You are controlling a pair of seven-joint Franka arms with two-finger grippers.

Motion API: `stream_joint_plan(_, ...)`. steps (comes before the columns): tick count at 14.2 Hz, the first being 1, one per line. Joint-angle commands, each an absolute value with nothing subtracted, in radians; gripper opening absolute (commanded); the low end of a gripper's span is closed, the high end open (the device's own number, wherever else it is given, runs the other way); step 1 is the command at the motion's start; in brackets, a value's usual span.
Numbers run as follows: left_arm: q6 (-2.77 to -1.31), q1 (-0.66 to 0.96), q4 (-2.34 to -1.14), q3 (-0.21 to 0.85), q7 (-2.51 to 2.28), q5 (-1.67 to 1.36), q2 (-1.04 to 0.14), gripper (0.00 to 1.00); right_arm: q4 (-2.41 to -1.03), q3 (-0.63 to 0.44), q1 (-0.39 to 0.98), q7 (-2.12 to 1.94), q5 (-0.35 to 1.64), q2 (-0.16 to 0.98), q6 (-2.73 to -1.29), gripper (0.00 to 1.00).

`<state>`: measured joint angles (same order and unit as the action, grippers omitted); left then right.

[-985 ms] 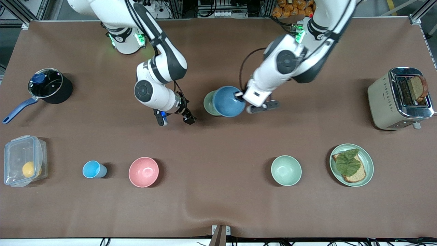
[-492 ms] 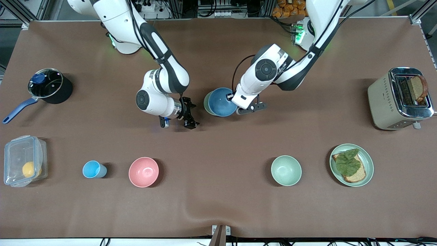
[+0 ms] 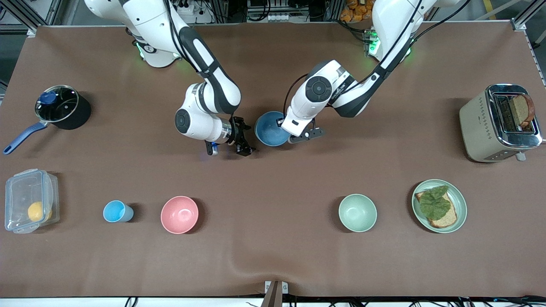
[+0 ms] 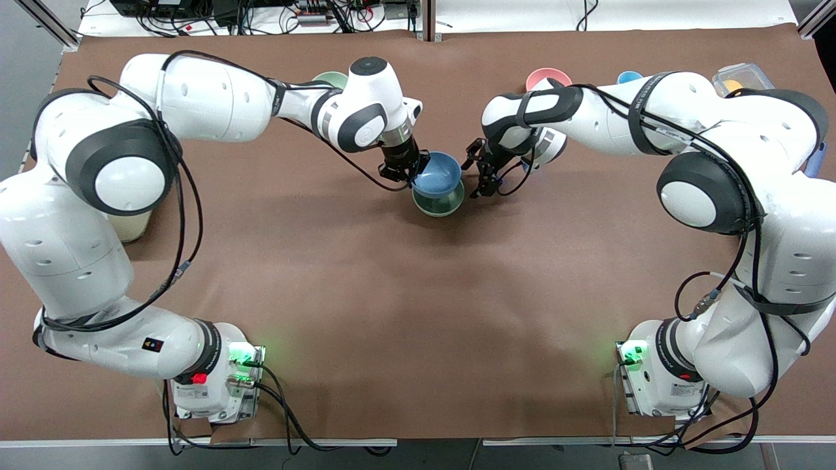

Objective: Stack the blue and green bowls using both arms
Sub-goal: 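Lower the blue bowl into the green bowl with the left gripper, then open both grippers and lift them off the stacked bowls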

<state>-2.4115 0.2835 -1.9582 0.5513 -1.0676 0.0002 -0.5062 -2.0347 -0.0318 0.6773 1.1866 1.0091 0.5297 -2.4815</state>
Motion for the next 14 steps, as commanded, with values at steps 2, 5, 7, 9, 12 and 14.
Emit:
stream_joint_plan(2, -2.416, 0.324, -1.939, 0.546, -1.138, 0.037, -0.521, 0.00, -2.068, -0.031, 0.692, 1.164, 1.057, 0.508, -2.496, 1.00)
stream_joint_plan(5, -2.416, 0.327, -1.924, 0.545, -1.158, 0.038, -0.534, 0.84, -2.068, -0.031, 0.695, 1.164, 1.077, 0.506, -2.496, 1.00)
stream_joint_plan(7, -2.413, 0.322, -1.916, 0.543, -1.161, 0.046, -0.538, 1.00, -2.068, -0.032, 0.707, 1.160, 1.094, 0.506, -2.496, 1.00)
stream_joint_plan(9, -2.404, 0.316, -1.899, 0.542, -1.167, 0.046, -0.531, 1.00, -2.068, -0.032, 0.706, 1.160, 1.092, 0.503, -2.493, 1.00)
stream_joint_plan(12, -2.317, 0.311, -1.812, 0.510, -1.161, 0.054, -0.514, 1.00, -2.068, -0.035, 0.698, 1.146, 1.082, 0.497, -2.480, 1.00)
stream_joint_plan(14, -2.214, 0.308, -1.711, 0.471, -1.149, 0.099, -0.518, 1.00, -2.078, -0.043, 0.666, 1.074, 1.074, 0.479, -2.435, 1.00)
